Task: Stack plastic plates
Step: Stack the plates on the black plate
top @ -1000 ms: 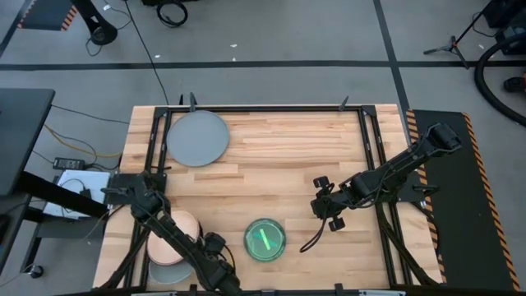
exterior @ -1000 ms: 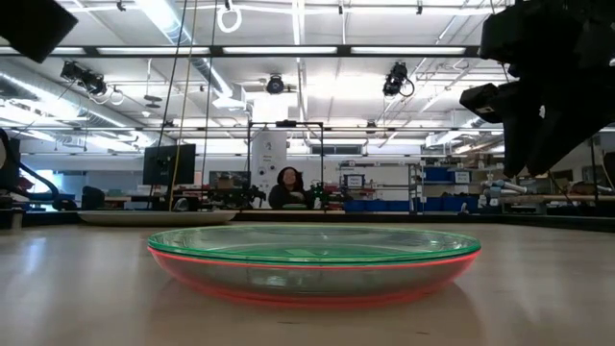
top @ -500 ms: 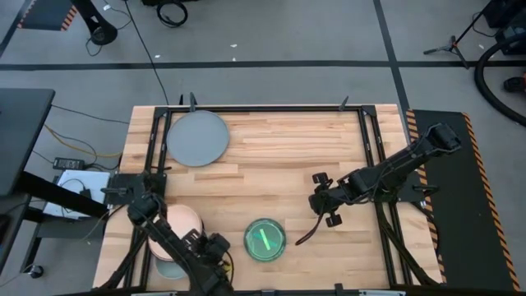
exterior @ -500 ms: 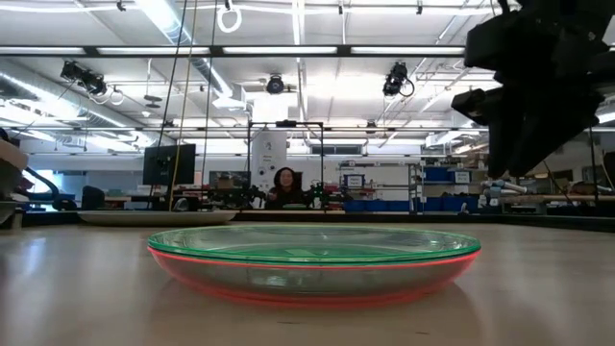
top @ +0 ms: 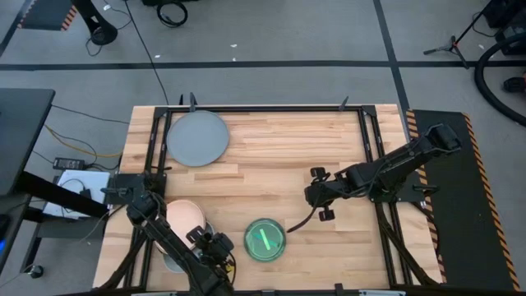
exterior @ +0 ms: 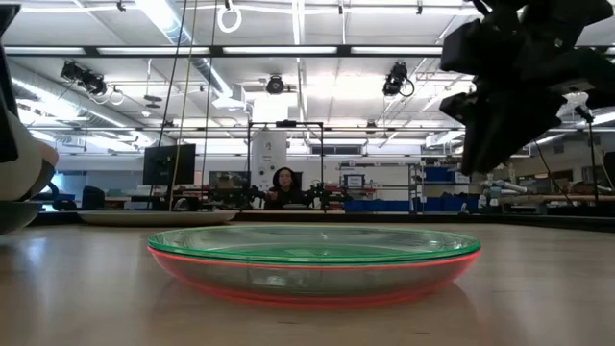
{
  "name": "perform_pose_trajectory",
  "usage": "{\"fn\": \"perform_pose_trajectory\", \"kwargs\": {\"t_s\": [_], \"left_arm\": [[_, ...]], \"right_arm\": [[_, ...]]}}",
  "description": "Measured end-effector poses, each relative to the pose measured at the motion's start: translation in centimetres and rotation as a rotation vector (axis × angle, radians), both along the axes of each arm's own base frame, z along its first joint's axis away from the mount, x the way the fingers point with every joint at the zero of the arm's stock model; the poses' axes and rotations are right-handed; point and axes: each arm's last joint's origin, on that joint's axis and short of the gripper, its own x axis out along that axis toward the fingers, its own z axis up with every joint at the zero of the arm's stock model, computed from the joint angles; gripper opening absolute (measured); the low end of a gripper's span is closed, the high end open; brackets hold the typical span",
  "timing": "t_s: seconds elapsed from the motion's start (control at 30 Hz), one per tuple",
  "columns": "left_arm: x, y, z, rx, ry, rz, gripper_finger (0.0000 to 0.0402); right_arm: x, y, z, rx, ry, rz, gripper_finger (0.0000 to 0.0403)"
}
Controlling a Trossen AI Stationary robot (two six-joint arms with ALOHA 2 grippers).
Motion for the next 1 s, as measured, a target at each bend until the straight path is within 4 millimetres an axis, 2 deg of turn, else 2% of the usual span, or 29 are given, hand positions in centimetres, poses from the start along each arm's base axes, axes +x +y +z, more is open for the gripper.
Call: {"fn": "perform_pose_trajectory", "kwargs": {"t_s": [0.23, 0.37, 0.5, 0.67, 0.8, 1.0], "left_arm": [[0.2, -0.7, 1.1, -0.037, -0.037, -0.003, 0.0270], [0.0, -1.5, 1.9, -0.073, -0.061, 0.002, 0.0296], [-0.2, -2.9, 3.5, -0.195, -0.123, 0.098, 0.0298], [-0.3, -4.9, 6.7, -0.363, -0.296, 0.216, 0.0294], [-0.2, -5.5, 9.4, -0.475, -0.397, 0.345, 0.0294], [-0.2, -5.2, 12.1, -0.546, -0.403, 0.365, 0.0293]], "right_arm": [[0.1, 0.1, 0.1, 0.019, -0.011, -0.012, 0.0117], [0.0, 0.1, 0.0, 0.048, -0.007, -0.043, 0.0129], [0.0, 0.2, 0.0, 0.088, 0.004, -0.047, 0.0130], [0.0, 0.2, 0.0, 0.084, 0.001, -0.043, 0.0131], [0.4, -0.1, 0.2, 0.068, -0.031, -0.038, 0.0130], [0.8, -0.5, 0.4, 0.066, -0.070, -0.044, 0.0130]]}}
